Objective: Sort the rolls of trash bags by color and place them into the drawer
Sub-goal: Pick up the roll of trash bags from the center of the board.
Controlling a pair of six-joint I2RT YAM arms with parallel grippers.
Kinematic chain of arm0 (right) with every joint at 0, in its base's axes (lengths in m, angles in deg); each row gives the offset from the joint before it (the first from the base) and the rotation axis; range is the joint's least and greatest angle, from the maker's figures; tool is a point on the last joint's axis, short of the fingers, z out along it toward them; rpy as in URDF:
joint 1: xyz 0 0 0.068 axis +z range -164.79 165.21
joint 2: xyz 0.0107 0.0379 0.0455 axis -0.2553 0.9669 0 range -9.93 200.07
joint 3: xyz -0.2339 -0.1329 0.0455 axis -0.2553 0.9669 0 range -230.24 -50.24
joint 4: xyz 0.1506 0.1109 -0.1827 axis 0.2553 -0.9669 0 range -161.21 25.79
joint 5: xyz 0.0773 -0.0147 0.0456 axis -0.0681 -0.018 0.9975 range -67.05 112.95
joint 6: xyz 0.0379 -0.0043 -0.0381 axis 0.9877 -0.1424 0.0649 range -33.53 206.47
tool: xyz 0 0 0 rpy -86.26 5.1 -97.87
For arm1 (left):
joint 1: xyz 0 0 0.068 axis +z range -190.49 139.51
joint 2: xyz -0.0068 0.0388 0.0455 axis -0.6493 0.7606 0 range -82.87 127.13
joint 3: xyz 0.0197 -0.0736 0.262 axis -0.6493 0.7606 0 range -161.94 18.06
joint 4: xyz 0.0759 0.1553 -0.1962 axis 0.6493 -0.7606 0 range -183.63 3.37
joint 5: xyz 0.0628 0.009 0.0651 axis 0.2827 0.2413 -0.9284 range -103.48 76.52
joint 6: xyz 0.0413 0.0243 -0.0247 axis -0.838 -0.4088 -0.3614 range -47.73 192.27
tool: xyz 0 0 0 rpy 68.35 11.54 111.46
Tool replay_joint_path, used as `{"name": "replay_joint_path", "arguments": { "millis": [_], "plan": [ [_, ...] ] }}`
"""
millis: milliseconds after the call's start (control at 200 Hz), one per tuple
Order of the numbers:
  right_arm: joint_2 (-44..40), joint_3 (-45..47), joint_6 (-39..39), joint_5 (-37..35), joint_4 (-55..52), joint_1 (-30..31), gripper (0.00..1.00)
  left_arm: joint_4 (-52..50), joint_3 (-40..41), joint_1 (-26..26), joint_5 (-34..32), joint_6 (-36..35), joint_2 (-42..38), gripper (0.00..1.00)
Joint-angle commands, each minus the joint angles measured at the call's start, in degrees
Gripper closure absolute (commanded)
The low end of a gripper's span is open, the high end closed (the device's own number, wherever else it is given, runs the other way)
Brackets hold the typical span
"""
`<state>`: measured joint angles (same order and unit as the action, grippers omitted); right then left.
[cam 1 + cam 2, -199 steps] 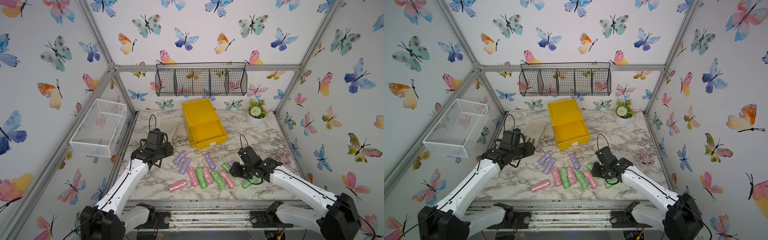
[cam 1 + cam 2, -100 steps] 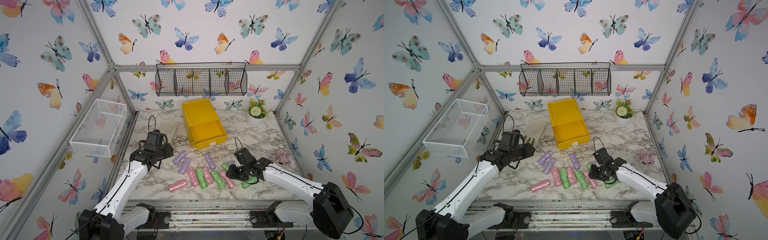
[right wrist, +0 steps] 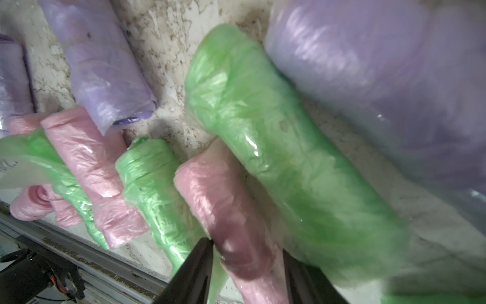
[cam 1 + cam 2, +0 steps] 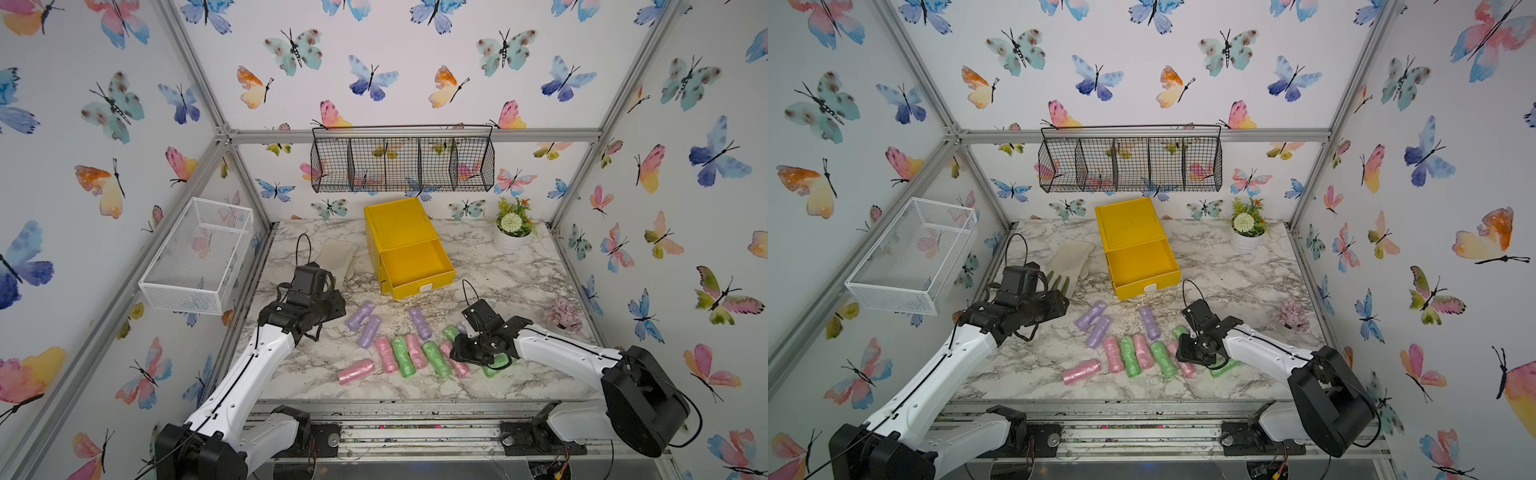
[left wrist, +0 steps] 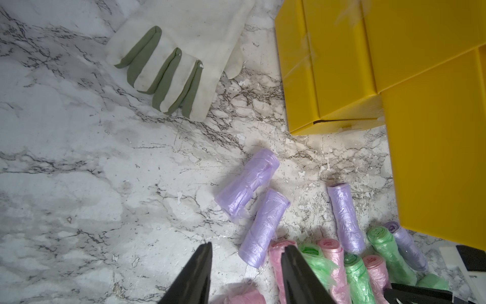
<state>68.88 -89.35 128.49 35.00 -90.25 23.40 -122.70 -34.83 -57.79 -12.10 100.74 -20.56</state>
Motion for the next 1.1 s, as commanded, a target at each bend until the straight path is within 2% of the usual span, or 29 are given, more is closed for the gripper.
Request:
{"name": "replay_joint_path", "arguments": {
  "millis": [0,370,736,1096],
  "plan": [
    [0.9,0.9,-1.0,0.7,0.4,-0.1,0.5,-0.7,0.8,0.3,0.3,-0.2,-1.0,0.52],
    [1.3,1.2,-2.1,2.6,-0.1,-0.1,0.53,-0.5,1.4,0.4,0.5,0.0,-1.5,0.52],
    [0.9,1.0,-2.9,2.7,-0.9,-0.1,0.76,-0.2,1.7,0.4,0.6,0.3,-1.7,0.52],
    [-8.9,-4.4,-0.6,-0.8,-6.8,-0.1,0.83,-0.2,1.6,0.5,0.1,0.3,-1.8,0.52]
  ]
}}
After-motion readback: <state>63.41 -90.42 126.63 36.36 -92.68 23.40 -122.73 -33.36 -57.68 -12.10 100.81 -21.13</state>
